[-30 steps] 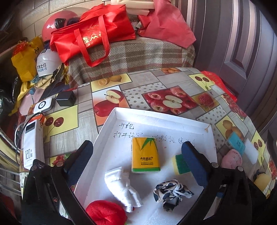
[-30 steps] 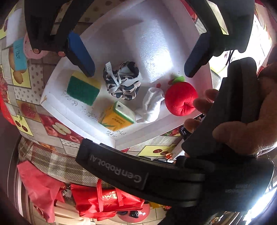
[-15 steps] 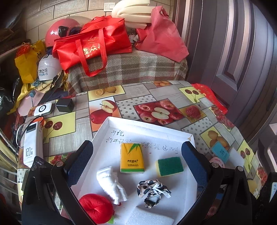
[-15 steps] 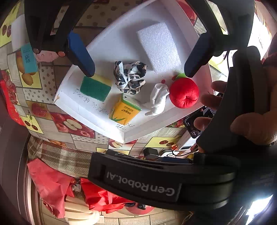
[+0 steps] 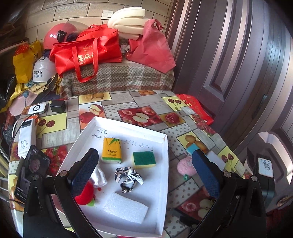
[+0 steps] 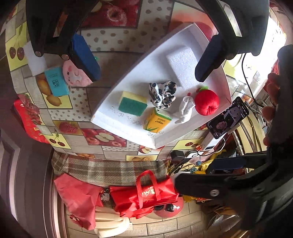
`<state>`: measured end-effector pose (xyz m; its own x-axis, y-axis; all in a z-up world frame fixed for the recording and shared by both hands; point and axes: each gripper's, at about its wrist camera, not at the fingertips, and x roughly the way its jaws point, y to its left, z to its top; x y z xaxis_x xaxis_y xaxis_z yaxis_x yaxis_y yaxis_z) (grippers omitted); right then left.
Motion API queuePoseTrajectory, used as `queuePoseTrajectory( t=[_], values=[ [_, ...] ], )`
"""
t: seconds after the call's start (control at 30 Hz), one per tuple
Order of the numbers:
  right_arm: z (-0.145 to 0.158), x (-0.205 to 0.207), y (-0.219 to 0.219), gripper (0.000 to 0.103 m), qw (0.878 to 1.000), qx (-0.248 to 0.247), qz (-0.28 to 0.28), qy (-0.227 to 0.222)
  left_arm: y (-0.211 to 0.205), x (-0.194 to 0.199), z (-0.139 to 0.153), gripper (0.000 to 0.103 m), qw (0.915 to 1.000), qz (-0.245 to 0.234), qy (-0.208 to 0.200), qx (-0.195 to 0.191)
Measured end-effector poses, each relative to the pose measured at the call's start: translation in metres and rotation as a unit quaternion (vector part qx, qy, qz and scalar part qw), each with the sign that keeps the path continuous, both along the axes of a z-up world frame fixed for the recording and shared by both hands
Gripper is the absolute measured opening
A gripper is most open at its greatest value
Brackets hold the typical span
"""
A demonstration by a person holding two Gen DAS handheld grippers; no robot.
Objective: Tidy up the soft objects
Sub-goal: 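Grasp the braided rope toy with the left tool while the right tool grasps the yellow sponge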
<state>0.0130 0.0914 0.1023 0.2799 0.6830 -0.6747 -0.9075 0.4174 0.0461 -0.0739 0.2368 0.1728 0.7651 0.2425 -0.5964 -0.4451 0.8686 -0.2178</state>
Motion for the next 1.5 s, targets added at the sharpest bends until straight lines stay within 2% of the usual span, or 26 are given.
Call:
queuePoseTrajectory(
  t=[0.13,0.27,0.5,0.83,1.03,1.2,1.37,1.5],
  values=[
    [-0.006,0.008,-0.034,0.103,0.999,-0.014,-0.045,-0.006,-0.03,-0.026,-0.015,0.103,0.9998,-0.017,0.013,0.006],
    [-0.002,0.017,-0.065,0.103,0.995,0.001,-0.099,0.007,-0.052,-0.034,-0.031,0.103,0.9984,-0.041,0.024,-0.03],
    [0.026,0.019,-0.1,0.103,0.985,0.06,-0.159,-0.012,-0.073,-0.043,-0.01,0.103,0.9986,-0.052,0.011,-0.002],
    [0.043,0.012,-0.136,0.103,0.977,0.121,-0.173,-0.001,-0.098,-0.061,0.006,0.103,0.9984,-0.056,0.001,0.012],
    [0.043,0.017,-0.154,0.103,0.974,0.122,-0.192,0.001,-0.109,-0.062,0.001,0.103,0.9985,-0.053,0.011,0.003],
    [0.04,0.038,-0.176,0.103,0.968,0.113,-0.224,0.005,-0.118,-0.056,-0.008,0.103,0.9984,-0.051,0.022,-0.011],
    [0.04,0.068,-0.21,0.103,0.956,0.112,-0.27,0.009,-0.126,-0.044,-0.017,0.103,0.9981,-0.049,0.03,-0.022],
    [0.045,0.094,-0.239,0.103,0.946,0.119,-0.3,0.006,-0.134,-0.019,-0.036,0.103,0.9956,-0.074,0.055,-0.018]
  ],
)
